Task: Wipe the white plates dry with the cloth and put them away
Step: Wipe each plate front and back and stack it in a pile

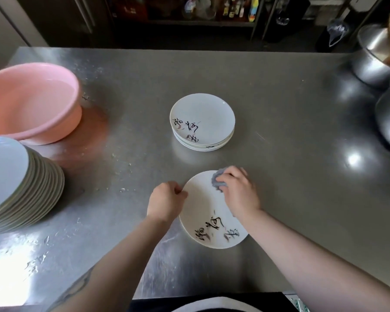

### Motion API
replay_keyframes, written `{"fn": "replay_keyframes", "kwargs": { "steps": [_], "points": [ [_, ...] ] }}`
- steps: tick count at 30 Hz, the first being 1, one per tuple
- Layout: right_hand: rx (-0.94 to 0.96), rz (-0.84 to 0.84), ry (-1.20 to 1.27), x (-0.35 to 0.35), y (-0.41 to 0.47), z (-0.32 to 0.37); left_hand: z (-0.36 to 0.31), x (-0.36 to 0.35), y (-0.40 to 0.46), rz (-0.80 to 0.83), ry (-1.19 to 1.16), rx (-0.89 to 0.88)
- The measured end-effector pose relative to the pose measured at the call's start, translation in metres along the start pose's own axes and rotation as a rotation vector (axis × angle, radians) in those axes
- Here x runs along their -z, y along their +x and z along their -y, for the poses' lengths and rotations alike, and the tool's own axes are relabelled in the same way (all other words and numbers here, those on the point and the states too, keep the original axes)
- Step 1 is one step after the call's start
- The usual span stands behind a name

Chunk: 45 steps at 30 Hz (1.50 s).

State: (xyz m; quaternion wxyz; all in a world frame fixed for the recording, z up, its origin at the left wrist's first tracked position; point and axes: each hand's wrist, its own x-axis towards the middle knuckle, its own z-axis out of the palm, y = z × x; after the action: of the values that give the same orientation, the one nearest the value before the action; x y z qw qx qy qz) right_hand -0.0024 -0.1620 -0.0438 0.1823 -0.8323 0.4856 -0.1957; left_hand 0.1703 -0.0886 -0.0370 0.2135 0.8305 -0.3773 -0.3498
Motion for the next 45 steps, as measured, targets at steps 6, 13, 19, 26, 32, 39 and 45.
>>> {"fn": "replay_keyframes", "kwargs": {
  "steps": [6, 13, 19, 26, 32, 39, 45],
  "points": [
    [-0.067, 0.136, -0.034, -0.004, -0.001, 0.004, 0.004, 0.004, -0.007, 0.1, 0.11, -0.014],
    [0.004, 0.1, 0.03, -0.006, -0.004, 0.008, -0.017, 0.004, 0.011, -0.001, 0.108, -0.078],
    [-0.101, 0.09, -0.059, 0.001, -0.002, -0.001, 0.0, 0.0, -0.013, 0.198, 0.127, -0.049],
    [0.053, 0.16, -0.013, -0.009, -0.009, 0.016, -0.028, -0.001, 0.014, 0.053, 0.124, -0.119],
    [-0.122, 0.09, -0.091, 0.002, -0.01, -0.004, -0.005, 0.002, -0.005, 0.336, 0.048, 0.014],
    [0.028, 0.203, 0.028, -0.004, -0.01, 0.013, -0.027, -0.004, 0.007, 0.082, 0.177, -0.182],
    [-0.134, 0.139, -0.07, 0.006, -0.01, -0.006, -0.009, 0.001, -0.004, 0.253, 0.077, 0.007]
  ]
}}
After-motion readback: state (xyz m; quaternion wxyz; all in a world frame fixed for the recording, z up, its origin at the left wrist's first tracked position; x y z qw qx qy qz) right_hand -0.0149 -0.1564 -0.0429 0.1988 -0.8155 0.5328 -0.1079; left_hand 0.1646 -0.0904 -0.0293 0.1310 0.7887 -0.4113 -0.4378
